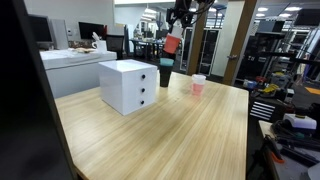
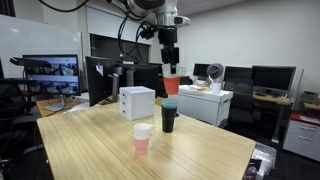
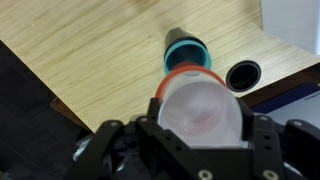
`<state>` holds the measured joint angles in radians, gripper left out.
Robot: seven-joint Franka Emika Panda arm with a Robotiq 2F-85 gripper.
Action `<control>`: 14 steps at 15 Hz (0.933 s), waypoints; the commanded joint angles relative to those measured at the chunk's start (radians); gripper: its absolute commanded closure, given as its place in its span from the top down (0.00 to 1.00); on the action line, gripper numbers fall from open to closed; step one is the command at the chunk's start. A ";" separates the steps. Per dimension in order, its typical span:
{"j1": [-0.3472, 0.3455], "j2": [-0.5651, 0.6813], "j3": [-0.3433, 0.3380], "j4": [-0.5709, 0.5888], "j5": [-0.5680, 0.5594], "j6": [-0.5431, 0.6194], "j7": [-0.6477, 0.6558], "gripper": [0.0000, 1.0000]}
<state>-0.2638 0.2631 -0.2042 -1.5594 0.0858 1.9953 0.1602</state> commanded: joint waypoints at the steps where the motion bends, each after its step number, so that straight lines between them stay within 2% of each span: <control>1: -0.003 0.035 0.020 0.089 0.063 -0.080 -0.049 0.45; 8: -0.006 0.148 0.027 0.210 0.067 -0.140 -0.028 0.45; 14: -0.010 0.176 0.025 0.232 0.053 -0.151 -0.031 0.45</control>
<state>-0.2603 0.4418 -0.1809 -1.3507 0.1367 1.8845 0.1532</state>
